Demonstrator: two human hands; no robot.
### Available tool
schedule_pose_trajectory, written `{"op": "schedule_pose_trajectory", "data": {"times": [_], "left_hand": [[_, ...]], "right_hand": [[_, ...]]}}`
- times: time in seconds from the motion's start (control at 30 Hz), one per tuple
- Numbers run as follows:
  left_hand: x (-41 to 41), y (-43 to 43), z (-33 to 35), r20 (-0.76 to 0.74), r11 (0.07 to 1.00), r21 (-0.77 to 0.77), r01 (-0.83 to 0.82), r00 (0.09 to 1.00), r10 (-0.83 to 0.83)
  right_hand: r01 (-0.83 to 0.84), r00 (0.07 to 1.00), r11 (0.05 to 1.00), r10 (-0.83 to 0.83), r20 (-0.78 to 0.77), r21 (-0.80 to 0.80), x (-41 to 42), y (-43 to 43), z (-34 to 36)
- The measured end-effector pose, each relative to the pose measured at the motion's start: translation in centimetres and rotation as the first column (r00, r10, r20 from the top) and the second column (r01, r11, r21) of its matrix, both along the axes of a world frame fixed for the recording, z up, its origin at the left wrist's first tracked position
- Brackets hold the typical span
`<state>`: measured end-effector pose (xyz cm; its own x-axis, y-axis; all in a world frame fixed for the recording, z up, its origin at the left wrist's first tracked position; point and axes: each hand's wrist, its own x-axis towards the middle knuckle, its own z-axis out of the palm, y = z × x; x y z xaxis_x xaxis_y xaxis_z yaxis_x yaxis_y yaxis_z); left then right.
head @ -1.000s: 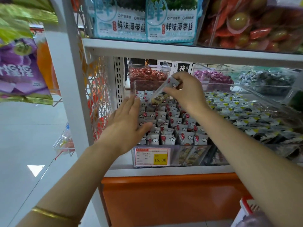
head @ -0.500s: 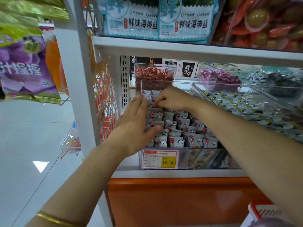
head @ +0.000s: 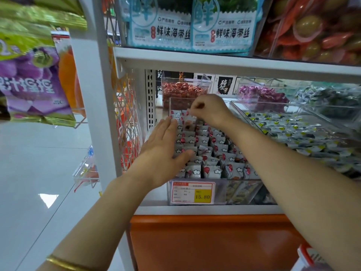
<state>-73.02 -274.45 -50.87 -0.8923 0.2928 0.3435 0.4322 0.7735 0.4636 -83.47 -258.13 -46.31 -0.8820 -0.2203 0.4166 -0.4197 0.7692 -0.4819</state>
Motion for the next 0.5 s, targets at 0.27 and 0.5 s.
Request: {"op": "schedule_pose_trajectory", "data": {"times": [0.27, 0.5], "left_hand": [[1.4, 0.6, 1.3, -0.328, 0.976, 0.15, -0.159, 0.923, 0.201], [3.4, 2.1, 1.8, 0.043, 0.836, 0.548, -0.027, 0.999, 0.004]], "right_hand": [[0.043, 0.99, 0.804, -0.114, -0.082, -0.593, 7.6, 3.1, 0.5], [0.1, 0.975, 0.297, 0.159, 0.153, -0.95, 12.4, 4.7, 0.0]]}}
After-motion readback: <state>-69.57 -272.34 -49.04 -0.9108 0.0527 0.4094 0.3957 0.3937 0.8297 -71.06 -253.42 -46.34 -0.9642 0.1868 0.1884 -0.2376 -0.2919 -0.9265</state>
